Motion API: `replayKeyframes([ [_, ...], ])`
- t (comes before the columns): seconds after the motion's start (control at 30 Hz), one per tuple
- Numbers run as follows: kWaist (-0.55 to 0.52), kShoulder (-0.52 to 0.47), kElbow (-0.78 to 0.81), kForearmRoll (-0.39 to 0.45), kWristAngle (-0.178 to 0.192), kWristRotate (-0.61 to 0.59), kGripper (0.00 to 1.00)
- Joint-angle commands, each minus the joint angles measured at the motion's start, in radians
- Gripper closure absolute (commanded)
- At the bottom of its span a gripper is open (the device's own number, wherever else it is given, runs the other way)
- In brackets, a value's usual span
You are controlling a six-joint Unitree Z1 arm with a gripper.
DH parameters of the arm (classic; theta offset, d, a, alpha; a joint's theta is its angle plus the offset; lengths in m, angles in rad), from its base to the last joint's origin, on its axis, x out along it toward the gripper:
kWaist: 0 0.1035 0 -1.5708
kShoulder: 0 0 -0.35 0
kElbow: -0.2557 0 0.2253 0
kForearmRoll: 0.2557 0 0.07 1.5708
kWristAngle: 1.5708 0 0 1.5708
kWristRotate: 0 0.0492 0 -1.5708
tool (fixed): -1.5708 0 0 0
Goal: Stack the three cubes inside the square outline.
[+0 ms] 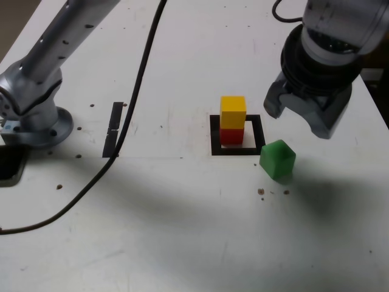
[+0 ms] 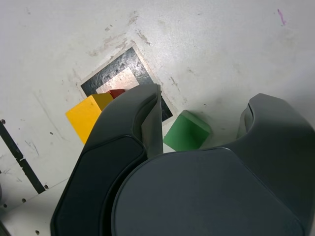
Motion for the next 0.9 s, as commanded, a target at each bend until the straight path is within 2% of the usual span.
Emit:
replayKeyframes([
  [0.0,0.005,0.006,0.003,0.016,-0.001,0.0,0.36],
  [0.87,0.021,0.042,0.052,-0.005,-0.019,-0.012,0.36],
])
